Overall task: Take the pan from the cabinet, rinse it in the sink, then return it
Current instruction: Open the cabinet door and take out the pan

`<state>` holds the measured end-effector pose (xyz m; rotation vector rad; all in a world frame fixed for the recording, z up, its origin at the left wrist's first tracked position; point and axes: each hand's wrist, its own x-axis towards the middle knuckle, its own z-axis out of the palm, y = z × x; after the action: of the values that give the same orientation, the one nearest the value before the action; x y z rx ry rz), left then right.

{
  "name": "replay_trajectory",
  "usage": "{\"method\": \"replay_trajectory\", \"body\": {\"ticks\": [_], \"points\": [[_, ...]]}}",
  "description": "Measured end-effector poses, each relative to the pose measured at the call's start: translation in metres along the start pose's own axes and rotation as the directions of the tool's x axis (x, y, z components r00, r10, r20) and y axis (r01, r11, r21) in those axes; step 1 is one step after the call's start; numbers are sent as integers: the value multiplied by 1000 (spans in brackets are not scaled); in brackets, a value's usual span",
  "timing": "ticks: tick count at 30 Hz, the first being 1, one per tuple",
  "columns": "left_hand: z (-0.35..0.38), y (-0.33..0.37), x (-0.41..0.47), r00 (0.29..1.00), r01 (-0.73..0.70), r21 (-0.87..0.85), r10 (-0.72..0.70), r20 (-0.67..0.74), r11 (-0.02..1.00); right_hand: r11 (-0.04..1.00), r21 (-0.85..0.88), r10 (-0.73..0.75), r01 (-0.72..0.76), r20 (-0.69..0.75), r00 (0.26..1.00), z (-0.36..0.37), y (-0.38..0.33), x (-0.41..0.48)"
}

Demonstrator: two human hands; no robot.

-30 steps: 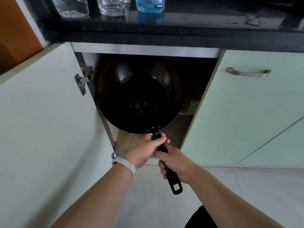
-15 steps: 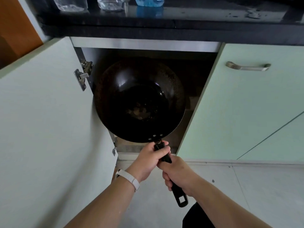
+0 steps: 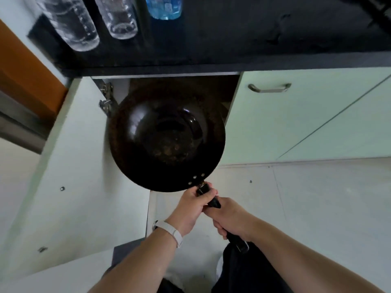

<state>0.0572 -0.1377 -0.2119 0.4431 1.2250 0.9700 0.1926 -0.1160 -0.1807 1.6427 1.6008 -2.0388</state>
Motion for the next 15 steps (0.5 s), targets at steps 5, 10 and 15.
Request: {"method": "replay_trajectory", "body": {"ticks": [5,10,15], "points": [[41,6,-70,991,129,-96,-132,-31,987,998,-43,50,-48,54,997,-2,-4,-83],[74,21,-132,979,199,-92,-203,-29,976,996,-84,48,-40,100,994,-5,-13,-151],[105,52,-184,969,233,-61,-237,-72,971,998,-28,51,-48,122,991,-10,-34,-215]]}}
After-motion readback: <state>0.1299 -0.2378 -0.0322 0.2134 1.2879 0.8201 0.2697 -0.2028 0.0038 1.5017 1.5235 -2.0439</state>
